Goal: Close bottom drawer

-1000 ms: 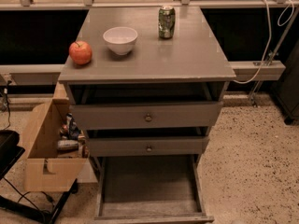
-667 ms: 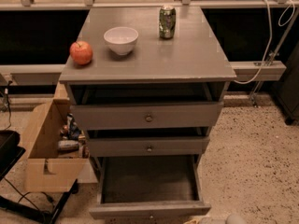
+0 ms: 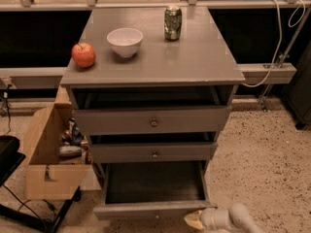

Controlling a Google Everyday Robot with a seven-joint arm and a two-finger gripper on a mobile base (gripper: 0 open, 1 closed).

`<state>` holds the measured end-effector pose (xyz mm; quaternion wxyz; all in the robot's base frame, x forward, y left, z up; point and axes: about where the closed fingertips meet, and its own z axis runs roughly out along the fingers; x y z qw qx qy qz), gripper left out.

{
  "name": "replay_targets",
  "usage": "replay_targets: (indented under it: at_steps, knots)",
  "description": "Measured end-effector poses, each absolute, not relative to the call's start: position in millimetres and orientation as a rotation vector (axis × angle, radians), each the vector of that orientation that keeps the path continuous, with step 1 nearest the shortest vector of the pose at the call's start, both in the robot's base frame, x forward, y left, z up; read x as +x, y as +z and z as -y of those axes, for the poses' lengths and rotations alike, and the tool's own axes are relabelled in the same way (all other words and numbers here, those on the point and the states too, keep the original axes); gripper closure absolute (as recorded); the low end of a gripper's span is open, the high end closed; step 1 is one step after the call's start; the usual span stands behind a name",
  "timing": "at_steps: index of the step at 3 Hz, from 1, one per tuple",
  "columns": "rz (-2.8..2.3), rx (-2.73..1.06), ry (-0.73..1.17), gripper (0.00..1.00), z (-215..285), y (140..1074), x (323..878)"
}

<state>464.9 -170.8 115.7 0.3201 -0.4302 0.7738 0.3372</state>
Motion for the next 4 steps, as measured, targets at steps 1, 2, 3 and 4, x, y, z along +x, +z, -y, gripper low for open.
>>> replay_targets:
  at_steps: [1, 2, 3, 4]
  knots:
    - [-2.007, -1.138, 0.901, 1.00, 161, 121, 485]
    - [-1.976, -1.143, 0.898, 1.00, 159, 130, 532]
    - [-1.988, -1.129, 0.831, 1.00, 181, 134, 560]
    - [-1.983, -1.134, 0.842, 1.00, 176, 131, 561]
